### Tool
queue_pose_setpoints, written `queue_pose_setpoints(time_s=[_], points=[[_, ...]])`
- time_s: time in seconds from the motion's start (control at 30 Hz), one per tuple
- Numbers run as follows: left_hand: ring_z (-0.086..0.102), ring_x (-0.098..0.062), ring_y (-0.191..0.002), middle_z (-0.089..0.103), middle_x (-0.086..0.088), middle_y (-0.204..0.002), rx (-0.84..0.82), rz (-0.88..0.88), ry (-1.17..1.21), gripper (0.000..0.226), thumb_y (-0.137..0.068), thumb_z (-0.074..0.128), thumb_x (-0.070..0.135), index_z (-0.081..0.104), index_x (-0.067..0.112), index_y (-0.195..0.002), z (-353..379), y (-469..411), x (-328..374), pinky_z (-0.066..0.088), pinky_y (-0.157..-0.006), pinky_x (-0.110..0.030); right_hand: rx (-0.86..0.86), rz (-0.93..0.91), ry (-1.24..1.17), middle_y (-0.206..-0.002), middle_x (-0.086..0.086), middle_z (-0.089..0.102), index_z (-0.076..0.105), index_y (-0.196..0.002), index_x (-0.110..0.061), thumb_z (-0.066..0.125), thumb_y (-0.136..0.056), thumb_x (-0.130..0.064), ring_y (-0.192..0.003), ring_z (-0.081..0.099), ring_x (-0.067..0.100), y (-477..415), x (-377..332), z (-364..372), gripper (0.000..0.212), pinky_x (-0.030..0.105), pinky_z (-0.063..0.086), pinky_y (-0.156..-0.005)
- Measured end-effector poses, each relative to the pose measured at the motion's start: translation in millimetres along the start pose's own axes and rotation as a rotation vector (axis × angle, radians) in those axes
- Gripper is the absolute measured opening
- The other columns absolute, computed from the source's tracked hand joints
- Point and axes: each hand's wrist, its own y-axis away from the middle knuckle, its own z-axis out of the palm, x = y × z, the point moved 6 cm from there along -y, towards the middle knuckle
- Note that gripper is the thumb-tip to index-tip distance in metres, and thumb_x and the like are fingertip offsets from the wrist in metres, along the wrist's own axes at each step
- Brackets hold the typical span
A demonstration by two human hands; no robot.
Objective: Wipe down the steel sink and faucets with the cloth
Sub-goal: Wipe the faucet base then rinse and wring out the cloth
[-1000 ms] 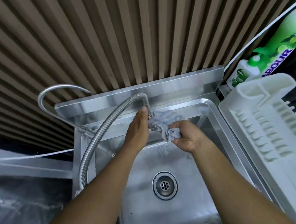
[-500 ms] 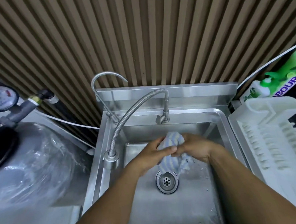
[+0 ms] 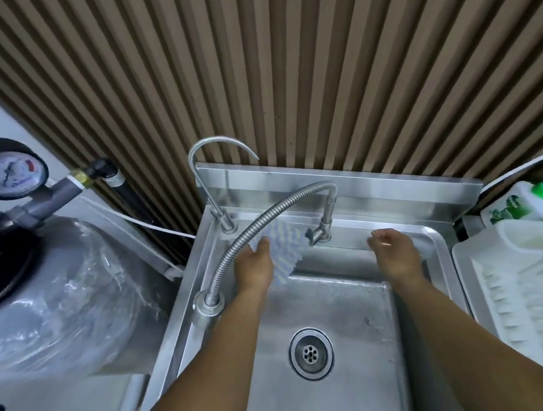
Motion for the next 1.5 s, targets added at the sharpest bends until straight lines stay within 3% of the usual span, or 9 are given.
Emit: queue_pose_setpoints(time_s=[0.17, 0.4, 0.53, 0.73, 0.93, 1.03, 1.17, 1.3, 1.5], points=[[0.048, -0.035, -0.133, 0.054, -0.015, -0.143, 0.338, 0.448, -0.403, 0.049, -0.094, 0.058, 0.011, 0.051, 0.007, -0.142, 10, -43, 27, 0.038, -0.111, -0.046, -0.274, -0.267, 0.748, -0.159, 0.015, 0.023, 0.037, -0.144, -0.016, 0.061, -0.092, -0.048, -0.146, 0.020, 0.038, -11, 28, 39, 0.066, 0.052, 0.033, -0.113], [0.009, -0.020, -0.152, 0.028, 0.008, -0.161, -0.023, 0.526, -1.030, 0.056, -0.096, 0.046, 0.025, 0.036, 0.033, -0.151, 70, -58, -17, 0.008, -0.116, -0.060, -0.340, -0.311, 0.840, -0.166, 0.011, -0.015, -0.002, -0.159, -0.018, 0.056, -0.094, -0.047, -0.152, -0.012, 0.038, -12, 46, 47, 0.092, 0.054, 0.018, -0.120], [0.042, -0.032, -0.138, 0.062, -0.002, -0.134, -0.105, 0.734, -0.852, 0.047, -0.084, 0.040, 0.023, 0.065, 0.016, -0.123, 54, -20, -19, 0.031, -0.110, -0.059, -0.390, -0.285, 0.838, -0.166, 0.010, -0.018, -0.004, -0.159, -0.019, 0.056, -0.094, -0.049, -0.152, -0.014, 0.036, -12, 45, 44, 0.093, 0.053, 0.019, -0.119], [0.065, -0.026, -0.091, 0.072, -0.006, -0.095, -0.298, 0.377, -0.611, 0.029, -0.088, 0.041, 0.025, 0.068, 0.022, -0.095, 8, 39, -43, 0.051, -0.079, -0.035, -0.522, -0.238, 0.645, -0.162, -0.003, 0.023, 0.025, -0.154, -0.036, 0.047, -0.070, -0.088, -0.149, 0.022, 0.024, 30, 5, 36, 0.101, 0.046, 0.029, -0.116], [0.060, -0.002, -0.071, 0.065, 0.015, -0.073, -0.548, 0.325, -0.367, 0.024, -0.085, 0.055, 0.010, 0.067, 0.030, -0.076, -23, 96, -44, 0.047, -0.067, -0.023, -1.001, -0.187, -0.112, -0.110, -0.001, 0.072, 0.073, -0.114, -0.026, 0.075, -0.087, -0.017, -0.101, 0.066, 0.012, 175, -18, 74, 0.029, 0.032, 0.052, -0.094], [0.063, -0.012, -0.080, 0.067, 0.004, -0.089, -0.499, 0.234, -0.224, 0.011, -0.084, 0.066, 0.018, 0.068, 0.022, -0.095, -56, 101, -59, 0.052, -0.070, -0.032, -0.797, -0.092, -0.215, -0.079, 0.000, 0.073, 0.077, -0.081, -0.018, 0.060, -0.093, 0.002, -0.073, 0.066, 0.011, 186, -2, 66, 0.028, 0.040, 0.055, -0.077], [0.063, -0.021, -0.074, 0.065, -0.008, -0.089, -0.226, 0.021, 0.017, 0.007, -0.095, 0.061, 0.012, 0.061, 0.018, -0.098, -105, 104, -70, 0.050, -0.059, -0.031, -0.737, -0.018, -0.221, -0.095, 0.000, 0.077, 0.078, -0.086, -0.018, 0.060, -0.095, -0.007, -0.082, 0.069, 0.016, 191, 28, 55, 0.023, 0.036, 0.056, -0.070], [0.059, -0.020, -0.069, 0.065, -0.003, -0.095, 0.039, 0.194, 0.011, 0.023, -0.097, 0.054, 0.008, 0.058, 0.017, -0.117, -151, 97, -54, 0.049, -0.063, -0.036, -0.775, 0.061, -0.302, -0.108, 0.009, 0.076, 0.077, -0.107, -0.011, 0.050, -0.099, -0.014, -0.092, 0.070, 0.026, 204, 40, 37, 0.028, 0.026, 0.051, -0.066], [0.060, -0.015, -0.078, 0.072, -0.002, -0.099, -0.101, 0.389, -0.121, 0.042, -0.090, 0.048, -0.008, 0.064, 0.020, -0.116, -142, 112, -19, 0.045, -0.065, -0.022, -0.734, 0.155, -0.372, -0.082, 0.013, 0.068, 0.076, -0.100, -0.011, 0.048, -0.099, -0.003, -0.069, 0.063, 0.024, 226, 63, 6, 0.030, 0.027, 0.051, -0.054]])
